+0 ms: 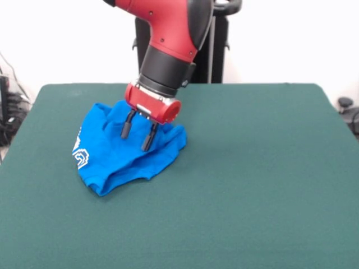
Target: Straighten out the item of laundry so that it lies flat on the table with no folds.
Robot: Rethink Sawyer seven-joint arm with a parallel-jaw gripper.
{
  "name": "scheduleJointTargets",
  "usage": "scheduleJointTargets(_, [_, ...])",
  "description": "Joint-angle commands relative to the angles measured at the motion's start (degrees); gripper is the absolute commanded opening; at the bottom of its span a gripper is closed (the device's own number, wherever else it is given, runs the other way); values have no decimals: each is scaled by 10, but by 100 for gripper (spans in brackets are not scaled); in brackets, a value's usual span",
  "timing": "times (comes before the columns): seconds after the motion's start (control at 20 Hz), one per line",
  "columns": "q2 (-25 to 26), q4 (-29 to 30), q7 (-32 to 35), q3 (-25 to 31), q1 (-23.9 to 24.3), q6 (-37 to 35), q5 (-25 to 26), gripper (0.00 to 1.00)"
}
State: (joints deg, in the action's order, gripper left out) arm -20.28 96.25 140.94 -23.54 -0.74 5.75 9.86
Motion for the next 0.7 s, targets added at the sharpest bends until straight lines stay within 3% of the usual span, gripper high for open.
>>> scheduleJointTargets(0.05, [-24,11,32,88,-9,-58,-3,100])
scheduleJointTargets(0.4, [-34,9,37,91,-19,-74,-15,100])
scheduleJointTargets(0.7, [4,-12,54,78,-35,-50,-36,100])
